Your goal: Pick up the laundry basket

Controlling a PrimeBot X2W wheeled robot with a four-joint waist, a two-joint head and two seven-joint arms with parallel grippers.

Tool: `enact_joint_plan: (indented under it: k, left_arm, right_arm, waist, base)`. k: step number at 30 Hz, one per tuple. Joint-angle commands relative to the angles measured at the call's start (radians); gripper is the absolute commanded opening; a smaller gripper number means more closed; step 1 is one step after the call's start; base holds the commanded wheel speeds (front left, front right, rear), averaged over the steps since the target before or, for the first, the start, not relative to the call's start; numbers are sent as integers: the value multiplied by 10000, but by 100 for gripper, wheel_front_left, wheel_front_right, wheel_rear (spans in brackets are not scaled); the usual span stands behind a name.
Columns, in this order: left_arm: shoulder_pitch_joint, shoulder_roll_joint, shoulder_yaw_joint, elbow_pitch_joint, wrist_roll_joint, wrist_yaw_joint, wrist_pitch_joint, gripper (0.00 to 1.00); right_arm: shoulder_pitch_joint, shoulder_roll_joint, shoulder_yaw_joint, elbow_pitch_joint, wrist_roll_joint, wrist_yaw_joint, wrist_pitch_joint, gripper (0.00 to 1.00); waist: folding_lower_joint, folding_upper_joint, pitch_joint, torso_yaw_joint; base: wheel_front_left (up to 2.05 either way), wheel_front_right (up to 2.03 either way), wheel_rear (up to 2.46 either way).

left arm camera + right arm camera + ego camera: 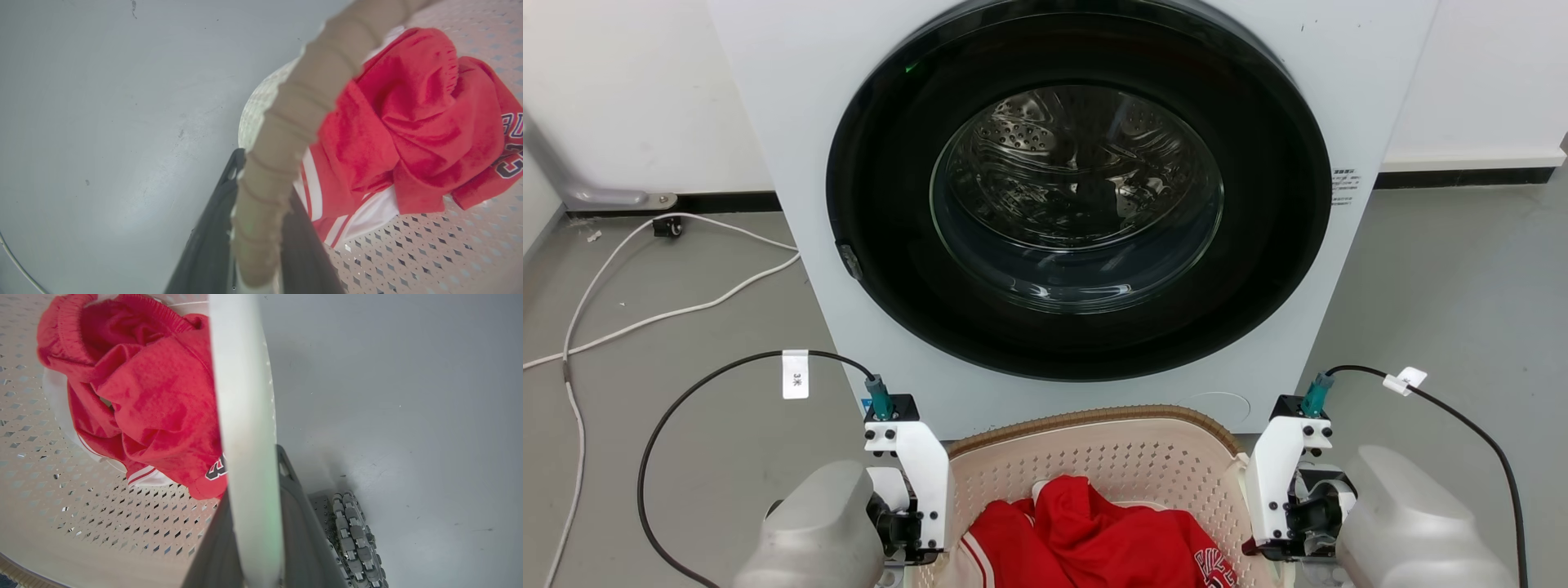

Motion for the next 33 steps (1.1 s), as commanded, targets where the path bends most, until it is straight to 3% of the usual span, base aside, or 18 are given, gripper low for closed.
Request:
enact_joint_plan:
  k: [1, 33]
  left_arm:
    - [-103, -356, -20, -174, -180, -160, -12, 0]
    - [-106, -326, -371, -160, -530, -161, -76, 0]
  right_arm:
    - [17, 255, -57, -94, 94, 32, -78, 0]
    - [-25, 259, 55, -95, 287, 33, -106, 0]
  waist:
    - [0, -1, -5, 3]
    - [0, -1, -19, -11]
  base:
    - [0, 0, 0]
    - [0, 0, 0]
